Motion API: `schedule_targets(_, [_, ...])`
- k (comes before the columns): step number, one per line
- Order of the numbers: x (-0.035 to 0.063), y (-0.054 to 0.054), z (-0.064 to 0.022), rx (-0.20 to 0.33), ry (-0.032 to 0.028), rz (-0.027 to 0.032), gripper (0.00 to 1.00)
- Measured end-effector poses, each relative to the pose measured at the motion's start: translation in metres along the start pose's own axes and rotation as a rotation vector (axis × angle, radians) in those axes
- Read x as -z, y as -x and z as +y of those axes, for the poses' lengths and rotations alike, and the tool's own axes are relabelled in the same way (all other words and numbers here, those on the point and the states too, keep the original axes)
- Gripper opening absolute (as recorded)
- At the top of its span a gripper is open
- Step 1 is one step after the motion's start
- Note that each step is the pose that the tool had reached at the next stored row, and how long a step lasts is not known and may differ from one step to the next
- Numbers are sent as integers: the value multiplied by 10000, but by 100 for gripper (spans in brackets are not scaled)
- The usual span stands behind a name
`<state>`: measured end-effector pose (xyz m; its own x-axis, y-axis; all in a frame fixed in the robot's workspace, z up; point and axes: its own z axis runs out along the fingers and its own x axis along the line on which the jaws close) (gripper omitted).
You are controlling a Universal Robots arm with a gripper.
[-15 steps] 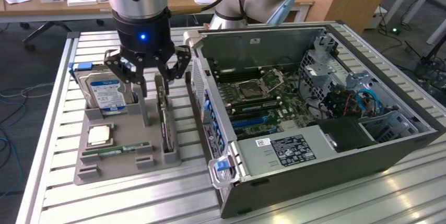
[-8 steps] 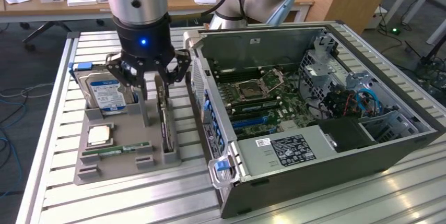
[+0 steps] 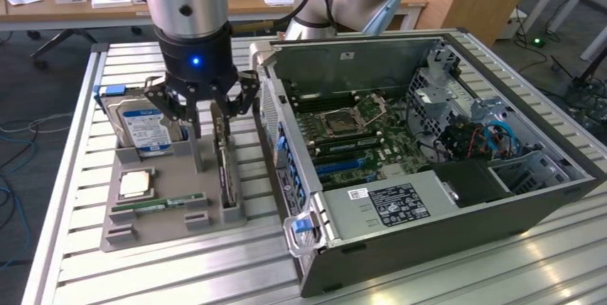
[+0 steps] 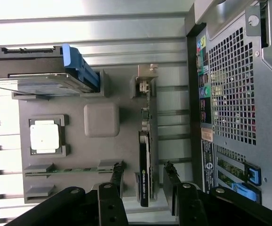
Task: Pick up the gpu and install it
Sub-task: 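Pick up the gpu and move the gpu toward the slot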
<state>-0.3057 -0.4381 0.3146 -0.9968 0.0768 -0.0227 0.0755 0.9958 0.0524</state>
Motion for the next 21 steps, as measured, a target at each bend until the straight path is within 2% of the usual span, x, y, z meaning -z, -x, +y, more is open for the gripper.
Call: schedule_targets(21, [-79,-2,-4,0,6,0,47])
